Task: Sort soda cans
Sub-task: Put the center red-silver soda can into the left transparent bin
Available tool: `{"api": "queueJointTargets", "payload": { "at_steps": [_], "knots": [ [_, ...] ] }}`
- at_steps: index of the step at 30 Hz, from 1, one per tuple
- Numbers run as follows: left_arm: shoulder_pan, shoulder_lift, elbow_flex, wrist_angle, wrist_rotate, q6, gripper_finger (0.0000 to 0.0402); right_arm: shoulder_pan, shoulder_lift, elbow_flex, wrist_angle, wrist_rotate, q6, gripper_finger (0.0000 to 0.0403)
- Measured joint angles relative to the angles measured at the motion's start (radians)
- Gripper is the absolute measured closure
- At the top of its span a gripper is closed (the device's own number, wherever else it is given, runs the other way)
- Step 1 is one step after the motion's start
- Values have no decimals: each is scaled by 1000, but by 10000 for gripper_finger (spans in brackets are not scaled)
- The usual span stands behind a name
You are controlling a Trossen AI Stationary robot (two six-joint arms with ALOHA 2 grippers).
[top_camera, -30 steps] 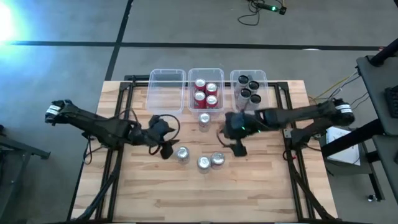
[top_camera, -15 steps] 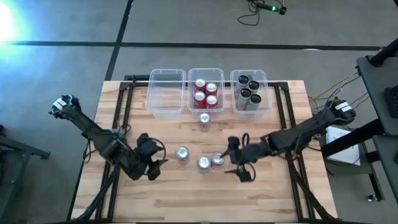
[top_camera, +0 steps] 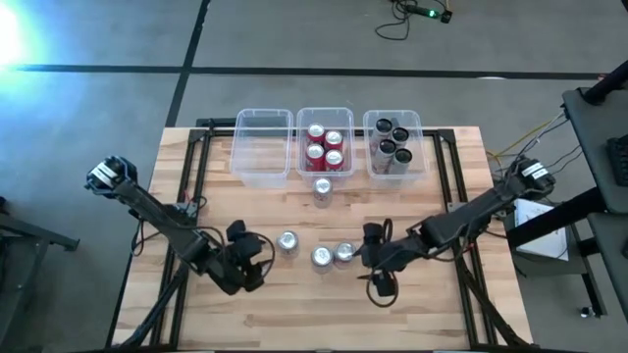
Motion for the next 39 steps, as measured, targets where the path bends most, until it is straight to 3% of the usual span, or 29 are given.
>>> {"api": "queueJointTargets", "payload": {
  "at_steps": [8,12,21,29,35,39],
  "knots": [
    [38,74,-7,5,29,32,125,0,-21,164,-372,82,66,126],
    [68,109,-1,63,24,96,98,0,-21,232,-460,130,91,133],
    [199,233,-19,258,139,236,77,19,-20,222,-464,130,126,150],
    [276,191,23,245,242,255,77,24,-19,151,-448,130,171,158],
    [325,198,55,212,360,260,77,24,-19,146,-444,130,162,144],
    [341,209,56,206,368,269,77,24,-19,146,-445,130,155,129]
  ]
}}
